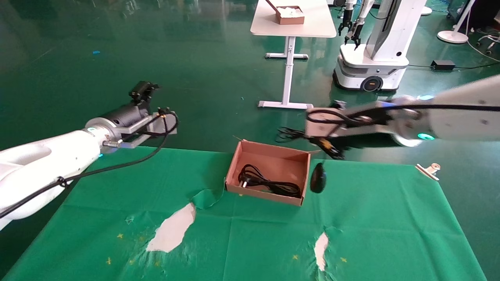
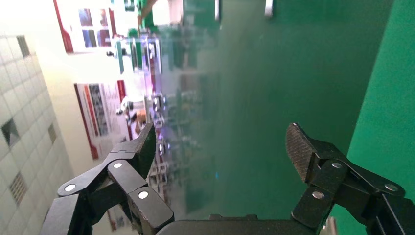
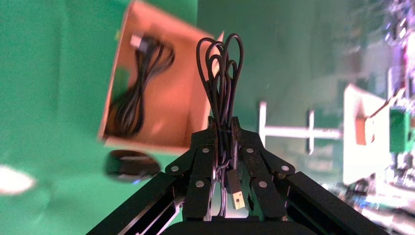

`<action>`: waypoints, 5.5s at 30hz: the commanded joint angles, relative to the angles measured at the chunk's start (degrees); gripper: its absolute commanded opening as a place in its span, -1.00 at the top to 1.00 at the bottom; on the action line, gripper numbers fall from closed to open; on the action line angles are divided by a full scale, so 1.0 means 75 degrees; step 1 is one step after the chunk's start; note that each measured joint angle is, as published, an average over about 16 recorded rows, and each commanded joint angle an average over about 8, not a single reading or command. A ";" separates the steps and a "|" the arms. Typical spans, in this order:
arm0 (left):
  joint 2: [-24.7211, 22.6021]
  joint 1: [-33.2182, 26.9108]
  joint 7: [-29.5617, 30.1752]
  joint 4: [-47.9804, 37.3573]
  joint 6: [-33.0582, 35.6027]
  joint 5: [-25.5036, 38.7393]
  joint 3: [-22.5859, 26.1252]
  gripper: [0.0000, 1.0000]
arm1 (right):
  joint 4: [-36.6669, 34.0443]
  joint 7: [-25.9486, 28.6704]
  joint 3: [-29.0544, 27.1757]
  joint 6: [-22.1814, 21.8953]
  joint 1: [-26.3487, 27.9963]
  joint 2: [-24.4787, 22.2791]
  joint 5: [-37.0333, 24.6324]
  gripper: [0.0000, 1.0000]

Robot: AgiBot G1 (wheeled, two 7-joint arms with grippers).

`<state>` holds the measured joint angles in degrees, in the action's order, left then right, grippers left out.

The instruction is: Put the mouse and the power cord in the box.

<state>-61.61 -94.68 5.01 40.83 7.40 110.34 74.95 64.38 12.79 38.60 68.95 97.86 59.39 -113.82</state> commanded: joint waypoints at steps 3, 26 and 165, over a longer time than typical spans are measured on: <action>0.0435 0.0071 0.0160 0.0678 0.0147 0.0145 -0.0107 -1.00 | -0.0577 -0.0351 0.0097 -0.0397 0.0148 0.0669 -0.0053 1.00; 0.0777 0.0307 0.1140 0.1596 0.0863 0.1548 -0.0804 -1.00 | -0.4904 -0.1541 0.1623 -0.3399 0.0021 0.2603 0.0123 -0.58; 0.3575 0.4460 0.0754 0.4392 1.0533 -0.9240 -0.7929 -1.00 | 0.1217 -0.0285 -0.2991 0.2233 -0.4836 -0.3259 0.9615 -1.00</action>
<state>-34.78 -61.21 10.67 73.79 86.44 40.98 15.45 73.52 10.65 16.16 85.70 61.59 34.94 -41.71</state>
